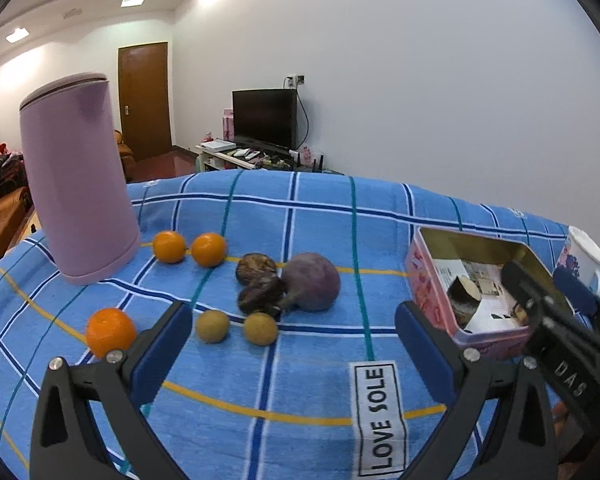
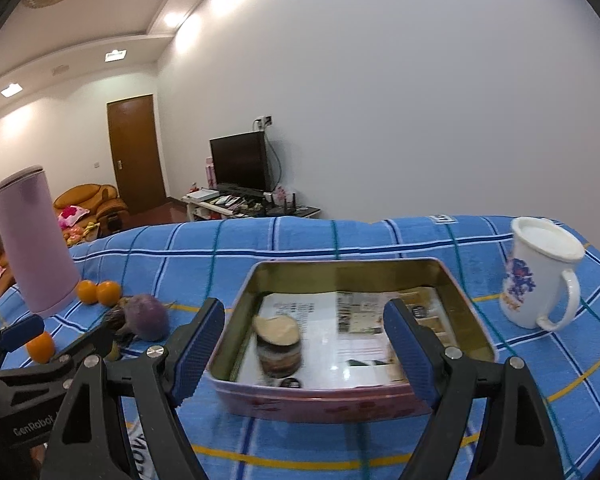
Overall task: Organize fruits
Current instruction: 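Grasp the large orange with the left gripper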
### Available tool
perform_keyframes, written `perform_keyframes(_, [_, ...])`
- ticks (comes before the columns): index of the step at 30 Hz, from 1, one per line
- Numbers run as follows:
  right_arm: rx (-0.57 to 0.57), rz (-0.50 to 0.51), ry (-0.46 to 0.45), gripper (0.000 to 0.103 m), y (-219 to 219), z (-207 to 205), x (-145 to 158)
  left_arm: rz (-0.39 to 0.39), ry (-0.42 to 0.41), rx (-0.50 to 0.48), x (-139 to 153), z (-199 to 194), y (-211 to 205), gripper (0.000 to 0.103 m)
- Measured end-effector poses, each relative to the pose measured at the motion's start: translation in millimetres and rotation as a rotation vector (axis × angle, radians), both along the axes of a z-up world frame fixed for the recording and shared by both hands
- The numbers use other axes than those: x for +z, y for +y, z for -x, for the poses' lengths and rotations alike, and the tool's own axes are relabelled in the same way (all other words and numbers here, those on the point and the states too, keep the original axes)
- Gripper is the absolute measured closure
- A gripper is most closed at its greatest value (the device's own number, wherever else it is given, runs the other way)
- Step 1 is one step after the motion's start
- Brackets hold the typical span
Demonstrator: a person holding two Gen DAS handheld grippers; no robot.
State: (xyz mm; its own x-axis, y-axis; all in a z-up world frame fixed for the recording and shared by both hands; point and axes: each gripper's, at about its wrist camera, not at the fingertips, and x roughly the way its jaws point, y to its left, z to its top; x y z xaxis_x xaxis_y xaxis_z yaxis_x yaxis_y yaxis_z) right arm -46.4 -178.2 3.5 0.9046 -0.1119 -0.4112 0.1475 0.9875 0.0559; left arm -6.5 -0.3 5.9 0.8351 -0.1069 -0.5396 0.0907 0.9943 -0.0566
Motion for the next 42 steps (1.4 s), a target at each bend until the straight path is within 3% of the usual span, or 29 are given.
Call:
perform_keyframes(15, [0.072,0.000,0.033,0.020,55,-21,-3,-0.016,0.032,0.094,-5,-16,71,0.000])
perform_keyframes(25, [0.168,0.033,0.093,0.020,103,-36,-10,-0.074,0.175,0.154,-31,-40,130,0.000])
perform_keyframes(31, [0.260,0.013,0.204,0.020,123,-49,-21,-0.086,0.256,0.150,-46,-52,140,0.000])
perform_keyframes(33, [0.278,0.007,0.257,0.030,131,-57,-27,-0.059,0.282,0.140,-49,-55,144,0.001])
perform_keyframes(35, [0.292,-0.009,0.309,0.047,138,-67,-34,-0.043,0.304,0.133,-52,-58,148,0.004])
perform_keyframes(40, [0.336,-0.092,0.401,0.050,149,-89,-50,0.007,0.337,0.139,-58,-66,159,0.013])
perform_keyframes(42, [0.336,-0.090,0.418,0.050,154,-94,-53,0.018,0.334,0.129,-57,-68,159,0.022])
